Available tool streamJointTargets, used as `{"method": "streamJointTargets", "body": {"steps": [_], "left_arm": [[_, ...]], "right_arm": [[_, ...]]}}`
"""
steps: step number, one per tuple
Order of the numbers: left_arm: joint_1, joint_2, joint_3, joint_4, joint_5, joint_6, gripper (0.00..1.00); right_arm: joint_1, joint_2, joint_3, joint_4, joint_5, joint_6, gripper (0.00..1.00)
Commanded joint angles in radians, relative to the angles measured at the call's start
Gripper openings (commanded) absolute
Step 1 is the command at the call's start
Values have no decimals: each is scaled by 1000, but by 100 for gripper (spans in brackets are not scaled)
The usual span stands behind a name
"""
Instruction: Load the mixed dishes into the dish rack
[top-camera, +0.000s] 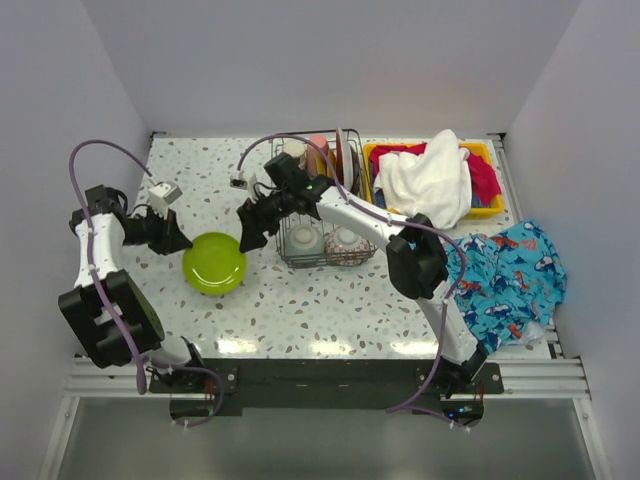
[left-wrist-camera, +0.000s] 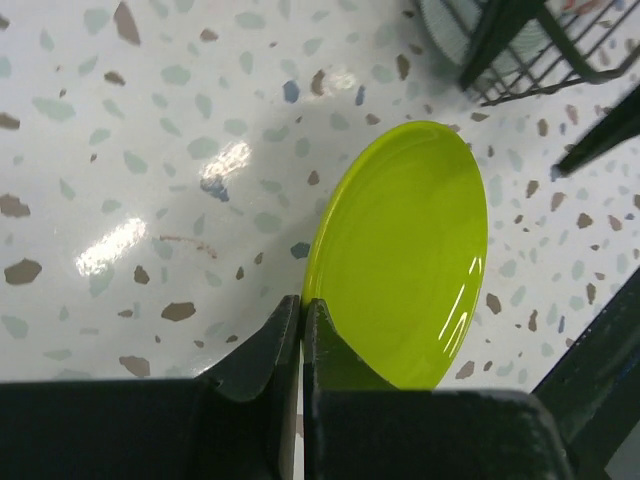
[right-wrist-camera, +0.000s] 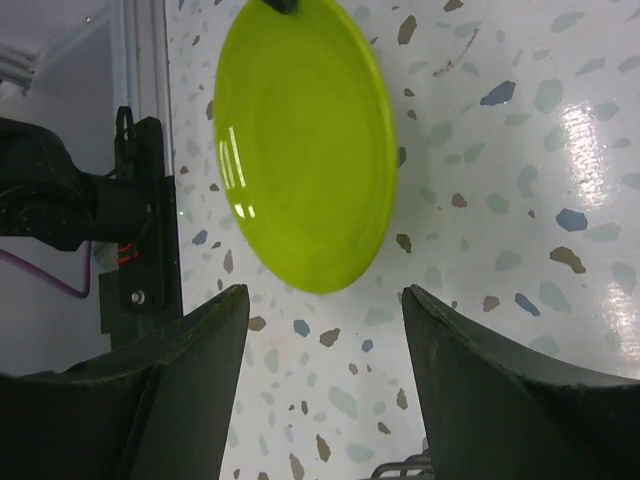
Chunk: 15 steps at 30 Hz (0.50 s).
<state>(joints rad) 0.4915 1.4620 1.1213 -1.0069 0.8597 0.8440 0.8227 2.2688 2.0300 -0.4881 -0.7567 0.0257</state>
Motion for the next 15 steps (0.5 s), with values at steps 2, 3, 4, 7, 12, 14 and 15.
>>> {"method": "streamJointTargets", "body": {"steps": [2,3,4,7,12,14,15], "left_arm": [[7,-45,87,-218,196,176,0],[7,-48,92,-225,206,182,0],[7,-49,95,-232,226,190,0],[9,-54,101,-251,252,194,0],[9,-58,69,-175,263,123,5],[9,-84,45,-48,246,-9,24],[7,-100,37,-3,242,-51,34]], "right_arm": [[-4,29,64,103,-105,106,66],[-4,31,61,129,-107,123,66],[-2,35,56,140,-105,140,66],[0,47,50,181,-113,190,64],[3,63,49,262,-176,281,24],[3,55,49,255,-179,287,5],[3,51,50,244,-161,284,0]]}}
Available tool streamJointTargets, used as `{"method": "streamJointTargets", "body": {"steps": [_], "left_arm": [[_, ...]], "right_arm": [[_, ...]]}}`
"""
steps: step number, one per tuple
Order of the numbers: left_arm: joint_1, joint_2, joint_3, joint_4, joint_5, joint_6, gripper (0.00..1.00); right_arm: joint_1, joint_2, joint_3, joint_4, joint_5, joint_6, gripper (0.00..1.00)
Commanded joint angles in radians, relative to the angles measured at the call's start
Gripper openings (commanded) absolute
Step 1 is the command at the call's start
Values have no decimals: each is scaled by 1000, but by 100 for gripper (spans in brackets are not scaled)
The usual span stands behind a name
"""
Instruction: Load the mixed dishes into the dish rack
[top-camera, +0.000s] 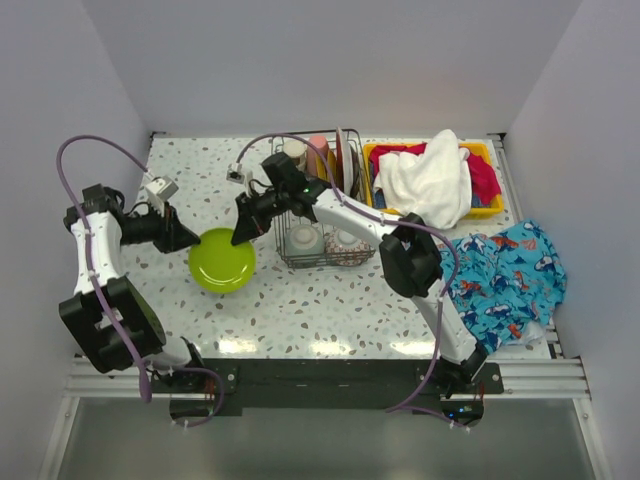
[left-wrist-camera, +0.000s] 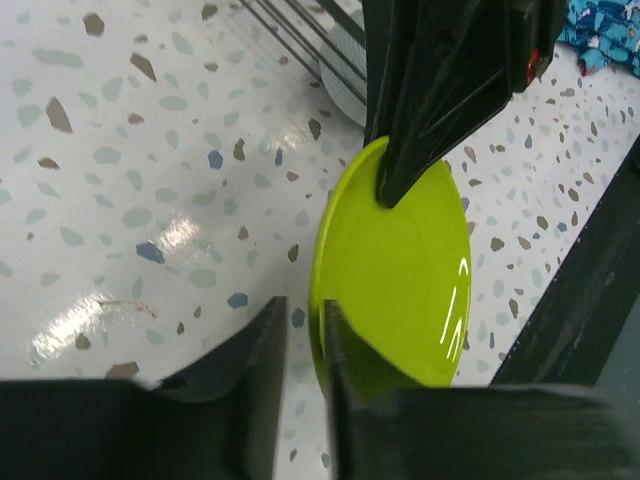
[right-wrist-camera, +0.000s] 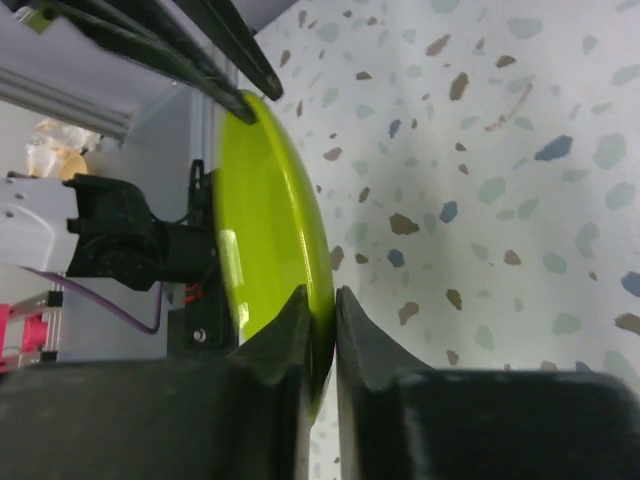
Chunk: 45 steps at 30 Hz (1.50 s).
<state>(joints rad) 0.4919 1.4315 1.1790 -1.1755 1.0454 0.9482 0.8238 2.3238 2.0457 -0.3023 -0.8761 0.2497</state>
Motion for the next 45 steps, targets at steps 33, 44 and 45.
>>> {"method": "streamJointTargets", "body": {"steps": [33,44,45], "left_arm": [[-6,-230,45,933,-416,-1145,100],[-13,-220,39,902,-449,-1134,100],[-15,-218,39,899,-450,-1131,100]], "right_arm": [[-2,-155,250,-224,1755,53,0],[-2,-116,225,-224,1977,30,0],[-2,-118,219,-215,1987,5,0]]}}
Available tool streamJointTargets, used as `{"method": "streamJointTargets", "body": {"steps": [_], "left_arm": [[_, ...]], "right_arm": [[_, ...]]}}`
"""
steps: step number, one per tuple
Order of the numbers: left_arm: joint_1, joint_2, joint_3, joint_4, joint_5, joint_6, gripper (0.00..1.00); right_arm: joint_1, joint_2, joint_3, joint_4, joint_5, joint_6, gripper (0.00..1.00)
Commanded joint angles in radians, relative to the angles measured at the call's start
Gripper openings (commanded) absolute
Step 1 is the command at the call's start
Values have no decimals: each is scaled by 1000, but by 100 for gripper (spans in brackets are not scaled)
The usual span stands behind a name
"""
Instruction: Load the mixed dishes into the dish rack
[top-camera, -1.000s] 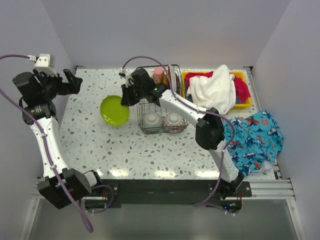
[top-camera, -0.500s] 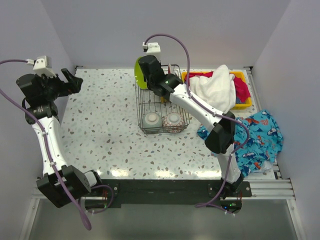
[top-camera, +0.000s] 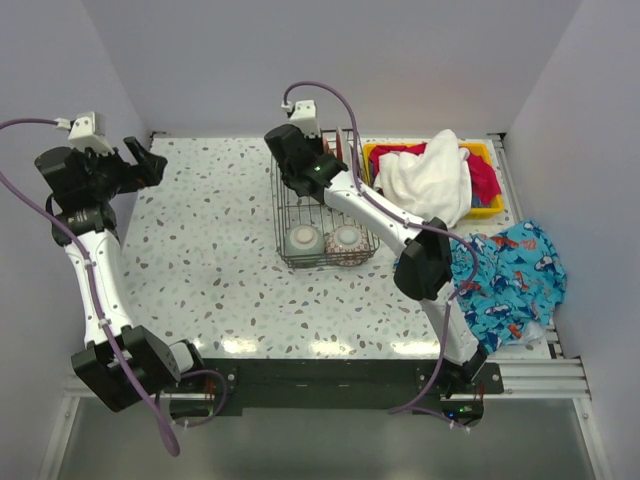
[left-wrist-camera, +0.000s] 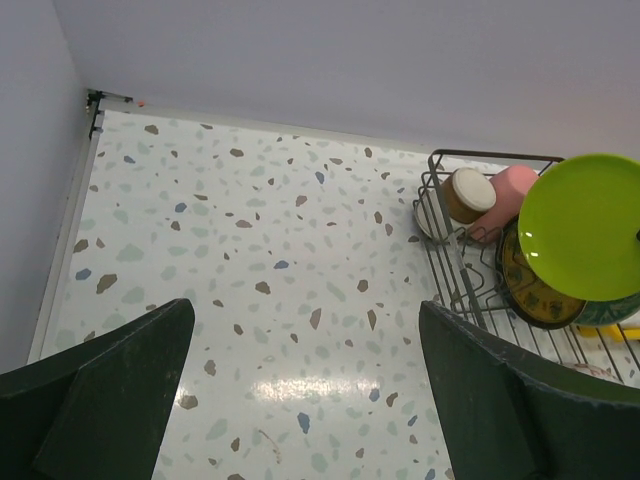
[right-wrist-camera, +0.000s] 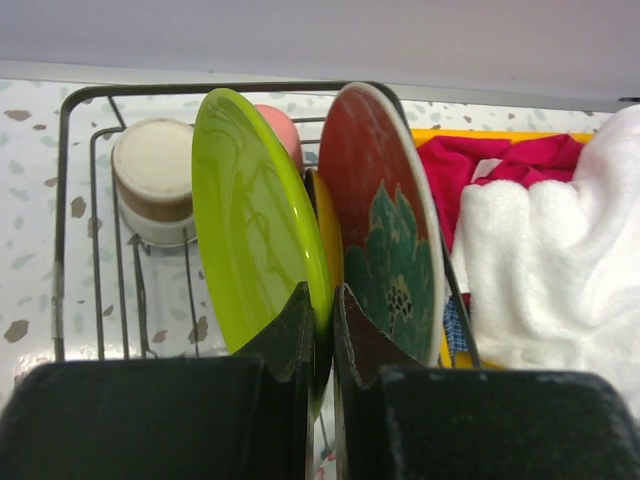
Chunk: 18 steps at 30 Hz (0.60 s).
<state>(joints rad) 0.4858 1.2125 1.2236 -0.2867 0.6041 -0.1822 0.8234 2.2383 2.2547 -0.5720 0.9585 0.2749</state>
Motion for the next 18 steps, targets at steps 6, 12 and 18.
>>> {"method": "streamJointTargets", "body": {"steps": [6,12,18], "left_arm": [[-12,1,8,-2,-23,46,100],[-15,-4,7,-12,-21,49,100],[-16,-11,4,-26,-27,56,100]], "right_arm": [[0,-48,-46,67,158,-49,0],[2,-11,-53,83,167,-80,0],[3,15,-69,67,131,-83,0]]}}
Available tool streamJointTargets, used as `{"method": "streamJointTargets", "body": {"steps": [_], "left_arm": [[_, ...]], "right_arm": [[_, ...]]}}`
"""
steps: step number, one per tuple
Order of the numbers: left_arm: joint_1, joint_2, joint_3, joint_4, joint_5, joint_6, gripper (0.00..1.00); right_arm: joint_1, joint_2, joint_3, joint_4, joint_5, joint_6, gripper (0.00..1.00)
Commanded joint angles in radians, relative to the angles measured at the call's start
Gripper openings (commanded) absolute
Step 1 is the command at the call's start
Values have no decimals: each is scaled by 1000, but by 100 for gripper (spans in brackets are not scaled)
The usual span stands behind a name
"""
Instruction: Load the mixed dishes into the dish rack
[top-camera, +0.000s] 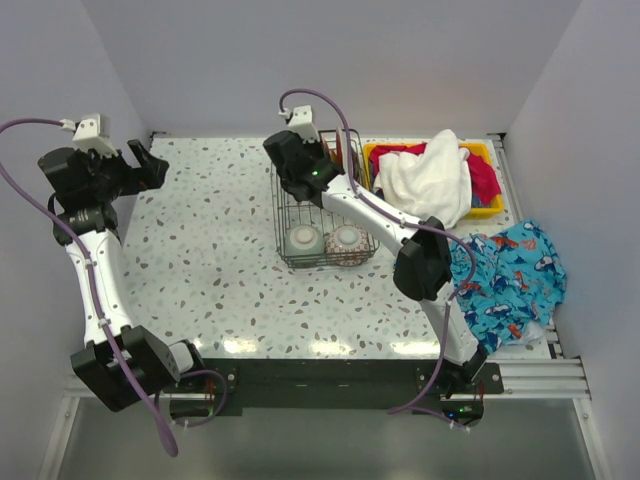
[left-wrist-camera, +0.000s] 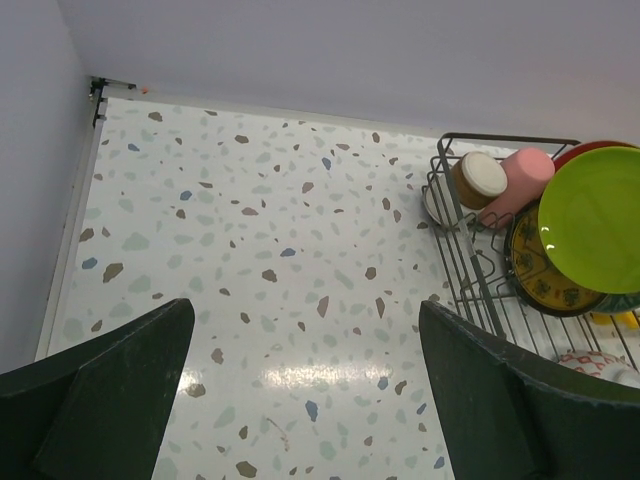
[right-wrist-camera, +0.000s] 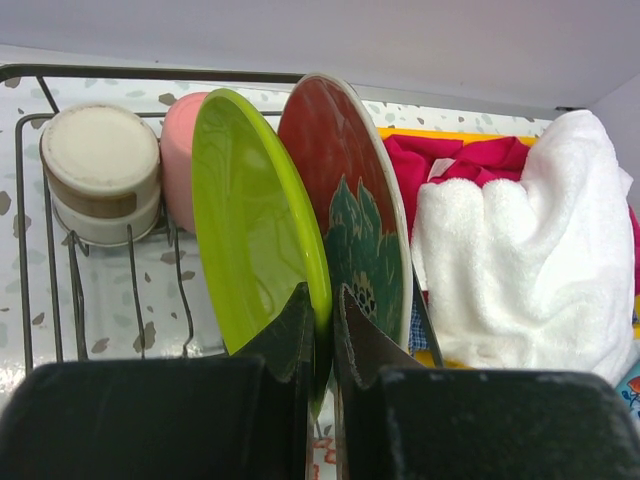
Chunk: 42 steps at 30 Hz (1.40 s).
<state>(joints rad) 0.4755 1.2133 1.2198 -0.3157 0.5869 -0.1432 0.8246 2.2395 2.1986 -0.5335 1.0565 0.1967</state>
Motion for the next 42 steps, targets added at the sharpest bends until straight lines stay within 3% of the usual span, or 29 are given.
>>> {"method": "streamJointTargets", "body": {"steps": [1,12,14,15,18,21,30,34,38,42], "left_arm": [[-6,-12,6,1,-10,19,100],[-9,-21,-2,0,-12,16,100],[-11,-21,-2,-2,-10,17,100],[-9,-21,-2,-2,-10,17,100],[-12,-21,-5,6,-9,14,100],[-11,-20,-14,20,-1,2,100],[-38,6,-22,70,27,4,100],[-96,40,-16,78,10,53,100],[-155,60,-34,84,-9,86,100],[-247,48,-92,115,-48,128,100]], "right_arm": [[2,15,-19,21,22,3,0],[2,48,-45,24,-6,-14,1],[4,46,-37,6,-16,-8,10],[4,40,-36,1,-45,-9,28],[10,2,-45,-17,-73,-13,50],[13,-58,-51,-46,-121,1,62],[24,-230,7,-125,-365,-20,75],[-2,-329,-138,-96,-377,-59,79],[-128,-406,-244,-161,-537,41,87],[-244,-457,-341,-206,-526,46,95]]}}
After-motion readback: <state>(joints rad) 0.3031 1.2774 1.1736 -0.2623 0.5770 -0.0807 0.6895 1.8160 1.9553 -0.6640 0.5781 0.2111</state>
